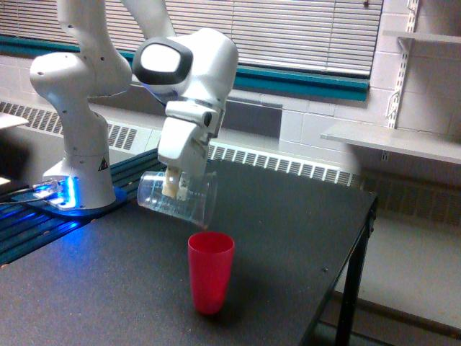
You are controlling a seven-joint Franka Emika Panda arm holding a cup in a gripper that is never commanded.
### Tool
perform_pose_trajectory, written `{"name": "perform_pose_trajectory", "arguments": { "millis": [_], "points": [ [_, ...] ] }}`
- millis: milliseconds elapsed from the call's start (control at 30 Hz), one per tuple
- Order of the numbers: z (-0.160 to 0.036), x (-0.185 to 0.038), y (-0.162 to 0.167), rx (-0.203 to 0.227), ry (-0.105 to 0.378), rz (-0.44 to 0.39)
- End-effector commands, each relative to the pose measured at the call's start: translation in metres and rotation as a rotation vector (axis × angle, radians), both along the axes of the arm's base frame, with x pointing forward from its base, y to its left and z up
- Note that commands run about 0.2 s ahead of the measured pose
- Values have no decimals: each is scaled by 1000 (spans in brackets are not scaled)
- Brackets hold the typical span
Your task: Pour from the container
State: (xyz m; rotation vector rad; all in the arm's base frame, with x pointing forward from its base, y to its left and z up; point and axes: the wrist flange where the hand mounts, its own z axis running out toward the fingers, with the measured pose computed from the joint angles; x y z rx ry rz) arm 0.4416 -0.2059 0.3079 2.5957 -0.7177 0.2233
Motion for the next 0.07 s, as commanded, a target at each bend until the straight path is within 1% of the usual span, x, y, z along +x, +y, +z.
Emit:
{"name": "perform_pose_trajectory", "arguments": {
  "millis": [33,67],
  "points": [
    [15,-3,-9,28,-53,20],
    [16,-3,-9,28,-53,20]
  ]
}}
